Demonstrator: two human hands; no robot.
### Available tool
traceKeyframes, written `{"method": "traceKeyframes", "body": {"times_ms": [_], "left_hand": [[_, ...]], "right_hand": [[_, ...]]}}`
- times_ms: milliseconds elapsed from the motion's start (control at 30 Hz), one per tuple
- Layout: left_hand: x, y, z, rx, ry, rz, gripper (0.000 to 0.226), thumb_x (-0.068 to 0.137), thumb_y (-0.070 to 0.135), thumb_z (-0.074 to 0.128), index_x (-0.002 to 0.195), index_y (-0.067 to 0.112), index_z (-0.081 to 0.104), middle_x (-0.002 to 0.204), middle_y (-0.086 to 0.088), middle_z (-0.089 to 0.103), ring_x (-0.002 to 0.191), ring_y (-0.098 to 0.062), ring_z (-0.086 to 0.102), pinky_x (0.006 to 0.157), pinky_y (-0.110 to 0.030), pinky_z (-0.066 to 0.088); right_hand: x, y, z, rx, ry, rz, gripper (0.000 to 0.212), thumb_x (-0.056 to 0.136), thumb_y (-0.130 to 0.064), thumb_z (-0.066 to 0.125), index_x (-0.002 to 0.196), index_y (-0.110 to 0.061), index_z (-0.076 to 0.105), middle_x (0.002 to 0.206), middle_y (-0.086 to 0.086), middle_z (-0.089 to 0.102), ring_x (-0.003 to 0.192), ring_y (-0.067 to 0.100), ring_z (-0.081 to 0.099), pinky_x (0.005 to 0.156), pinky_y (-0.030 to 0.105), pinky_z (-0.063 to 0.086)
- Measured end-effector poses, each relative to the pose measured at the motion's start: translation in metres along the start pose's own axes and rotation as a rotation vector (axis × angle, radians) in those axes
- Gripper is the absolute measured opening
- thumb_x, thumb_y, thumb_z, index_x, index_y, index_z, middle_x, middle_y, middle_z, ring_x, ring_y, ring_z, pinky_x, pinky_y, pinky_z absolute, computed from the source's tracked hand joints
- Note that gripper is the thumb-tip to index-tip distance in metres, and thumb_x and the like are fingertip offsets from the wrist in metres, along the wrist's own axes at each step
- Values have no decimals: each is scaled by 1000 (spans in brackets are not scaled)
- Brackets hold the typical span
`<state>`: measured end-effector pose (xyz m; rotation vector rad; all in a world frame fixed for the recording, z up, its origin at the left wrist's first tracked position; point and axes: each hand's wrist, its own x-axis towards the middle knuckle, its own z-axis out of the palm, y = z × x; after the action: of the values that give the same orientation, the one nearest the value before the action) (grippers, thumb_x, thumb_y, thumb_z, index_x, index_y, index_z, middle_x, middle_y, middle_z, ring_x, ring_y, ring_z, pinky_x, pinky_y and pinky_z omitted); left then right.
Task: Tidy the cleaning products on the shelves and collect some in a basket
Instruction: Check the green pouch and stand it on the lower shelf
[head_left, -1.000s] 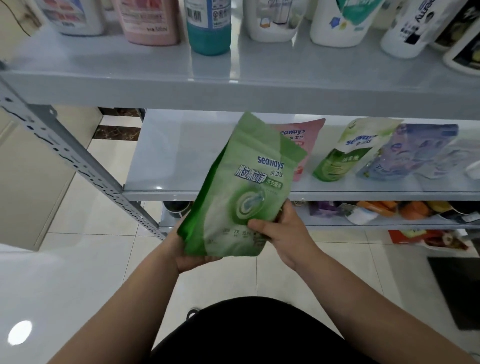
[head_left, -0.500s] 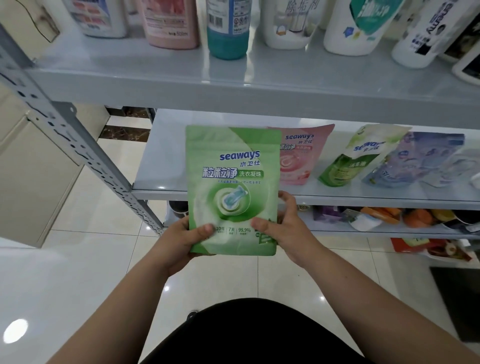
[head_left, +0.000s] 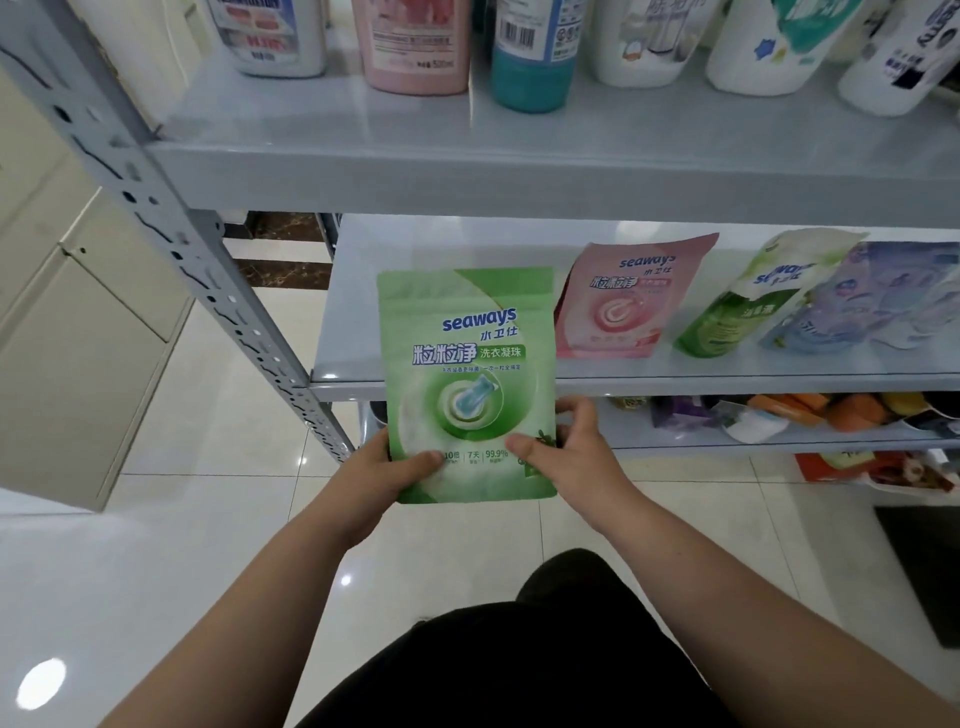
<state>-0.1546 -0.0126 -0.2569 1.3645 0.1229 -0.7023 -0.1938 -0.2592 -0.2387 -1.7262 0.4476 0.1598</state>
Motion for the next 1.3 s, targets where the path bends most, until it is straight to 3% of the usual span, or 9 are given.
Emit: {"method": "traceKeyframes", "body": {"times_ms": [133, 267, 400, 533, 733, 867, 1000, 1167, 1300], "left_hand": [[23, 7, 5, 205, 193, 76, 44, 71, 24, 72, 114, 19, 67, 115, -7, 75, 105, -29, 72, 88, -40, 61], [65, 20, 13, 388, 446, 164, 41, 81, 14, 78, 113, 20, 53, 112, -7, 65, 97, -23, 68, 82, -46, 61], [111, 34, 20, 457, 615, 139, 20, 87, 17, 70, 95, 18, 52, 93, -9, 66, 86, -33, 67, 75, -52, 59], [149, 43, 15, 446, 623, 147, 9, 91, 18, 65, 92, 23, 57, 89, 7, 67, 82, -21, 65, 53, -30, 53], [182, 52, 8, 423, 621, 132, 20, 89, 14, 67, 87, 32, 60, 84, 19, 71, 82, -4, 69, 62, -26, 48], [193, 54, 3, 621, 576, 101, 18, 86, 8, 67, 91, 24, 59, 88, 8, 67, 78, -11, 63, 57, -24, 40], [199, 51, -2, 784, 536, 61, 15, 86, 15, 70, 92, 23, 57, 84, 5, 63, 77, -21, 58, 59, -29, 42], [199, 44, -11, 886, 520, -8, 19, 92, 28, 70, 104, 18, 59, 92, 1, 65, 85, -27, 60, 70, -33, 42], [191, 44, -7, 911, 511, 20, 14, 92, 22, 66, 101, 16, 58, 90, -1, 64, 82, -29, 58, 60, -32, 39]], "right_hand": [[23, -4, 8, -184, 74, -31, 43, 85, -36, 85, 98, -31, 44, 99, -8, 69, 78, -1, 70, 66, 19, 56], [61, -13, 4, -271, 89, -93, 29, 91, -30, 78, 104, -27, 53, 100, -18, 67, 85, -5, 63, 60, 8, 43], [104, -18, 1, -388, 140, -111, 31, 94, -23, 74, 121, -14, 60, 121, 6, 51, 107, 18, 51, 92, 26, 44], [140, -18, 0, -443, 119, -124, 27, 99, -21, 68, 122, -10, 61, 122, 14, 57, 114, 26, 55, 100, 39, 49], [179, -14, -3, -415, 144, -157, 9, 101, -15, 61, 108, -9, 58, 101, 12, 66, 92, 30, 64, 77, 41, 53], [193, -12, 0, -444, 138, -159, 8, 102, -14, 59, 105, -8, 53, 102, 13, 65, 91, 30, 64, 75, 42, 54], [197, -4, 8, -558, 140, -146, 16, 99, -10, 61, 92, -13, 47, 86, 5, 58, 79, 24, 57, 57, 32, 39], [195, 5, 12, -609, 88, -149, 7, 100, -8, 57, 106, -7, 58, 99, 9, 58, 92, 28, 57, 73, 33, 41], [189, 8, 12, -621, 70, -142, 13, 100, -9, 56, 113, -5, 57, 110, 15, 61, 99, 31, 59, 79, 37, 47]]}}
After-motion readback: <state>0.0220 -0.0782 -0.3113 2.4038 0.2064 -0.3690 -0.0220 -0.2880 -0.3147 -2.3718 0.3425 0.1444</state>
